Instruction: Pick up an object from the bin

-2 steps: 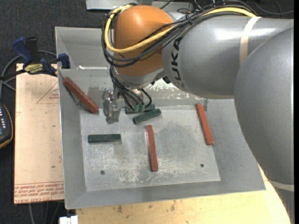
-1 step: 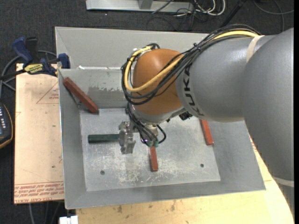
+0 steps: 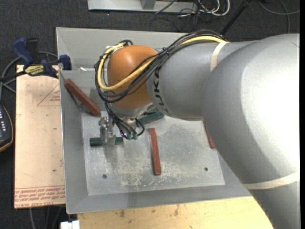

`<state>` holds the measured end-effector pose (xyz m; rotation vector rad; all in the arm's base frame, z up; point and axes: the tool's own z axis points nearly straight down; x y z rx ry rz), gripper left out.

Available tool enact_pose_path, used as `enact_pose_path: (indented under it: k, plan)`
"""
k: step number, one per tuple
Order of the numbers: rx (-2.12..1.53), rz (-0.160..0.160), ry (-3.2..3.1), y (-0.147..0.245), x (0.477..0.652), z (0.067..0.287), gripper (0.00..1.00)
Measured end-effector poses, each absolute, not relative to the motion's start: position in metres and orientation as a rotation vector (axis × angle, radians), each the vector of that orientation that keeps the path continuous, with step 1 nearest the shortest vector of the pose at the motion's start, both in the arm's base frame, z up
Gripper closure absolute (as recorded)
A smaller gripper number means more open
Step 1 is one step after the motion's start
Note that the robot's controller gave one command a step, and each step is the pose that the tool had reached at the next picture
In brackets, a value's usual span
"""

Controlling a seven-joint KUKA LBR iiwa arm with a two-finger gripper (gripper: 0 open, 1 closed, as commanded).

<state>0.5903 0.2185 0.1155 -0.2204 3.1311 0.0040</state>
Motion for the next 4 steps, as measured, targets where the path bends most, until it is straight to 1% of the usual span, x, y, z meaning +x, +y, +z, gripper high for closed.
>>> enact_pose_path:
  k: [1,2,3,4]
  plan:
    - [-0.304,0.004,3.113,0.201,0.621,0.226,1.00]
    - [-0.557,0.001,3.096,0.189,0.578,0.151,1.00]
    - [-0.562,0.005,3.082,0.234,0.646,0.113,1.00]
    - [-0.560,0.003,3.087,0.231,0.644,0.115,0.00]
